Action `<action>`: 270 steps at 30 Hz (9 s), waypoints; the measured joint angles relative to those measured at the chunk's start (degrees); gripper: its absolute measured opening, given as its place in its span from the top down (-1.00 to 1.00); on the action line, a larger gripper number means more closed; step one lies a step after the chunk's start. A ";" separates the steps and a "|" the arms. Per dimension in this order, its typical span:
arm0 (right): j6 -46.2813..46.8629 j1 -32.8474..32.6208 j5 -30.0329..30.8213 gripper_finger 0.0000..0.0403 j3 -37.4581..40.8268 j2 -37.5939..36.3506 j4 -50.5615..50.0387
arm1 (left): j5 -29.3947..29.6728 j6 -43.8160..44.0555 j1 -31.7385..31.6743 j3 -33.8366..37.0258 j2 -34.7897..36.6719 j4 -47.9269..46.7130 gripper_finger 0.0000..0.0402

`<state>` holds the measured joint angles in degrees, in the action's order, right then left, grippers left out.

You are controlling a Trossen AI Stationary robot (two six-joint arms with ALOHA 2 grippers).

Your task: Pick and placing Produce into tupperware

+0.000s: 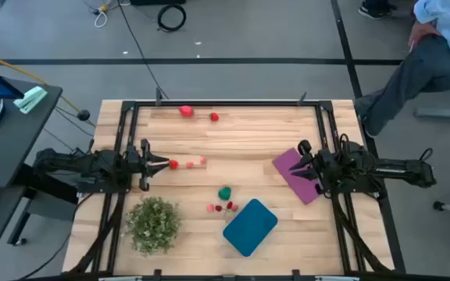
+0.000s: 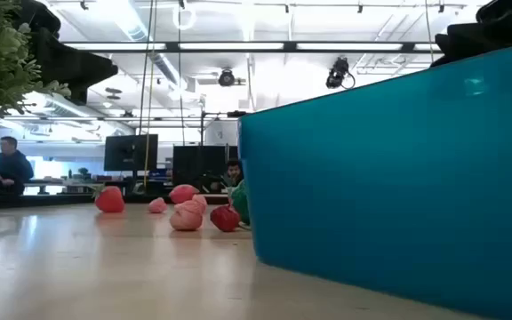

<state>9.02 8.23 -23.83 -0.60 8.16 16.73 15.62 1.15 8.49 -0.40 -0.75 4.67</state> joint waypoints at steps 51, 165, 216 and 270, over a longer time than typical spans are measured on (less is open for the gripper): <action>0.01 0.01 0.01 0.60 0.02 -0.01 0.00 | 0.00 0.00 -0.01 -0.02 0.00 0.02 0.53; -16.26 10.65 40.52 -0.13 -44.22 60.83 -17.36 | -5.34 -25.32 -42.23 -71.43 -91.21 -51.38 0.04; -16.70 12.72 40.26 -0.07 -44.24 60.02 -13.59 | 0.46 -43.60 -53.36 -71.41 -109.46 -36.59 -0.28; -13.49 12.59 40.26 -0.06 -44.24 60.02 -20.72 | 11.64 -14.96 -47.69 -71.47 -108.52 -52.81 -0.09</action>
<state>-4.47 20.82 16.43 -44.84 68.18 -3.99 27.26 -13.81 -39.20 -71.88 -109.27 -48.14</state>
